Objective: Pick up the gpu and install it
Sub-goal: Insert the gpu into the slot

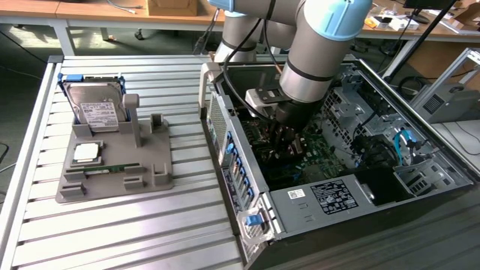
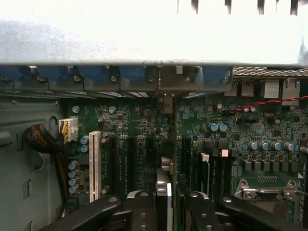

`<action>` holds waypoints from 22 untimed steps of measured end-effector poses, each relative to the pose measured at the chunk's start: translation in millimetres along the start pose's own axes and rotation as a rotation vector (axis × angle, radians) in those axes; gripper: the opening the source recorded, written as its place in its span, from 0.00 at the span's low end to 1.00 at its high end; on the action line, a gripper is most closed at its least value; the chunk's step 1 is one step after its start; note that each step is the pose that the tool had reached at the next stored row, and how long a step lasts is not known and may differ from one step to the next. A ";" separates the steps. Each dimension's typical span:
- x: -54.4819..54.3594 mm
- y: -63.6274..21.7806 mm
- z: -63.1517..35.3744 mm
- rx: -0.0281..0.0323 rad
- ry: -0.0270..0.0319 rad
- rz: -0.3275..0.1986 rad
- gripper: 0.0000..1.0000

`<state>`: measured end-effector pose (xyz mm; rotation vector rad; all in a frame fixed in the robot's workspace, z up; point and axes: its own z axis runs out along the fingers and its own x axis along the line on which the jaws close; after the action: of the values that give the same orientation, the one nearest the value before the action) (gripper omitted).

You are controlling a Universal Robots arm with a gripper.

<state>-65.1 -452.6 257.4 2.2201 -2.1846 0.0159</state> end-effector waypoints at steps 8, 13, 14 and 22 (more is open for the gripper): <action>0.1 0.1 -3.5 0.0001 -0.0002 0.000 0.27; 0.1 -0.1 -3.4 -0.0002 0.0005 0.000 0.27; 0.1 -0.2 -3.1 -0.0002 0.0003 0.000 0.27; 0.1 -0.5 -1.8 -0.0005 0.0002 0.000 0.27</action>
<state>-64.5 -452.6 259.2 2.2198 -2.1843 0.0156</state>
